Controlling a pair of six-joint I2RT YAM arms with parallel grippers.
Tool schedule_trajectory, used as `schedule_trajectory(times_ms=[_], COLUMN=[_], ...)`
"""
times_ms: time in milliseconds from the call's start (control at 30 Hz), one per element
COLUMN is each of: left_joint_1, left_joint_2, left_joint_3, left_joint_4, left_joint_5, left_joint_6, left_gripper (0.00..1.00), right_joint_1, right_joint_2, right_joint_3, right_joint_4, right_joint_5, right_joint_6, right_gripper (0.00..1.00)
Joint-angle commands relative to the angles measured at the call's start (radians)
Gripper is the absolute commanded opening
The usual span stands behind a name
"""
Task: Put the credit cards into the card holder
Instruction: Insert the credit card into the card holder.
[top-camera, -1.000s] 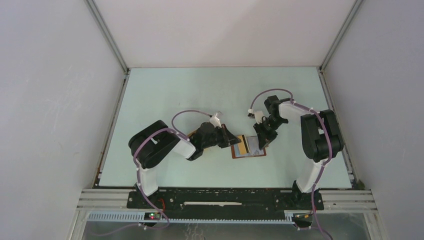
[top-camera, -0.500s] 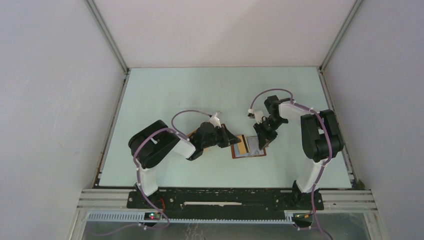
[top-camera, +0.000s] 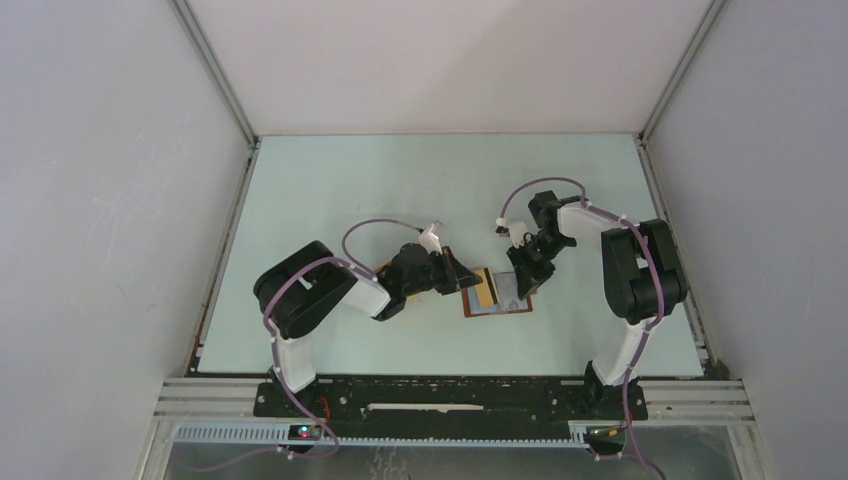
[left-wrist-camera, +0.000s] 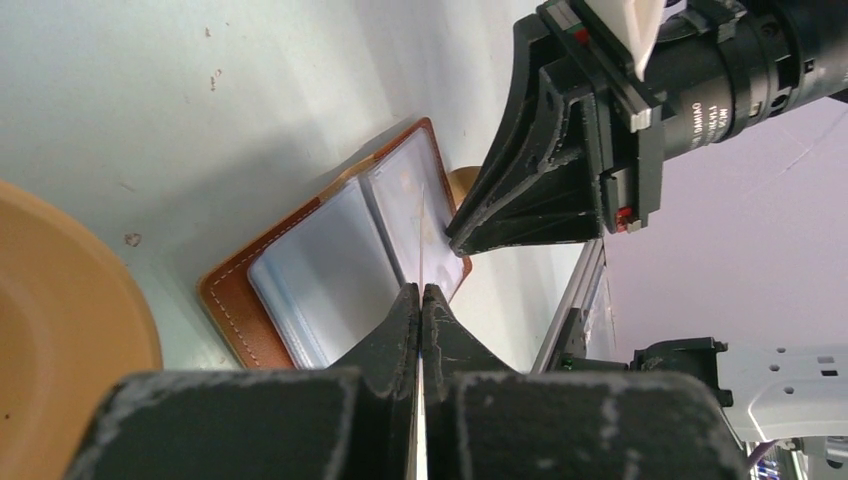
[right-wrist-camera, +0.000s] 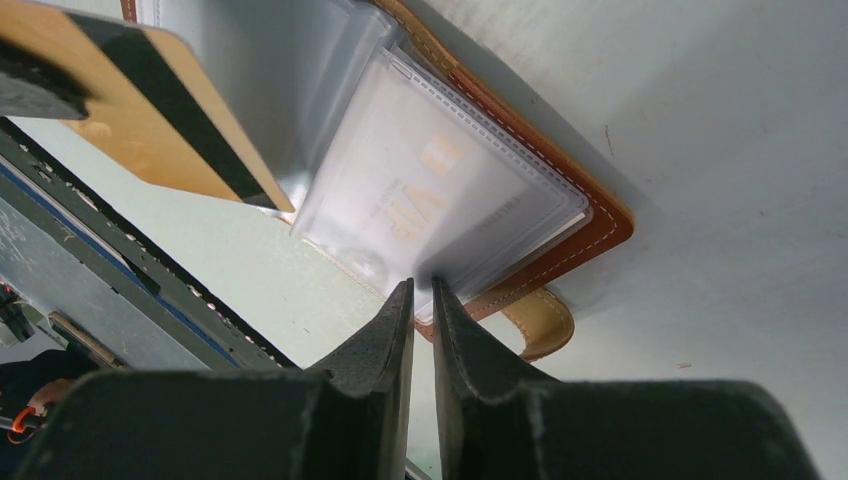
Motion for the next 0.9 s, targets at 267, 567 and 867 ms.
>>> schedule_trajectory(times_ms=[267, 567, 867], left_joint_1=[0.004, 0.004, 0.005], left_joint_2=[-0.074, -0.018, 0.026], left_joint_3=[0.018, 0.058, 0.079], left_joint_4=[-0.038, -0.038, -0.038], left_joint_5=[0.003, 0.018, 0.019], left_joint_6=[0.021, 0.006, -0.003], left_gripper=[0.00, 0.00, 0.00], right_joint_1=[0.004, 0.005, 0.005], right_joint_2=[0.015, 0.017, 0.017], right_joint_3=[0.014, 0.014, 0.014], right_joint_4=[0.004, 0.005, 0.004], right_joint_5=[0.044, 0.045, 0.045], right_joint_6=[-0.003, -0.004, -0.004], right_gripper=[0.21, 0.21, 0.21])
